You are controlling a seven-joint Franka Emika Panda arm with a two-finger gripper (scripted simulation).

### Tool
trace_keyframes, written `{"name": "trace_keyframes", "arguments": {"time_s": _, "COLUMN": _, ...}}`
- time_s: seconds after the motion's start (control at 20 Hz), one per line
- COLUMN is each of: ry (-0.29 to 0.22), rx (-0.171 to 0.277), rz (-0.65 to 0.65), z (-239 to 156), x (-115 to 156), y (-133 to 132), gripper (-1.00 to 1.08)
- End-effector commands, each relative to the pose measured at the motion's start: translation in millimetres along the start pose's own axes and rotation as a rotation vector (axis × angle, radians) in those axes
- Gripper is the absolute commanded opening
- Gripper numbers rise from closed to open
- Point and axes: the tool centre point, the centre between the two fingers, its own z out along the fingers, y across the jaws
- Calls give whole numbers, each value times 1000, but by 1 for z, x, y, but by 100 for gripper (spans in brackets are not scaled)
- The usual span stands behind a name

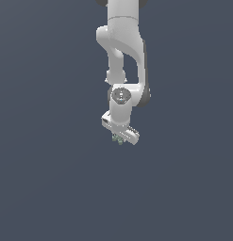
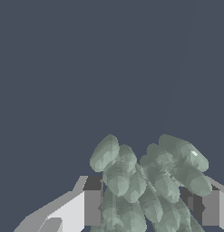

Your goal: Pick up the object and move it to a goal position.

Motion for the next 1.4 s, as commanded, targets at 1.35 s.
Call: {"name": "trace_keyframes", "arguments": {"time_s": 1.35, "ry": -1, "rx": 0, "rz": 0, "z": -25, "x": -54, "y": 83, "gripper": -100}}
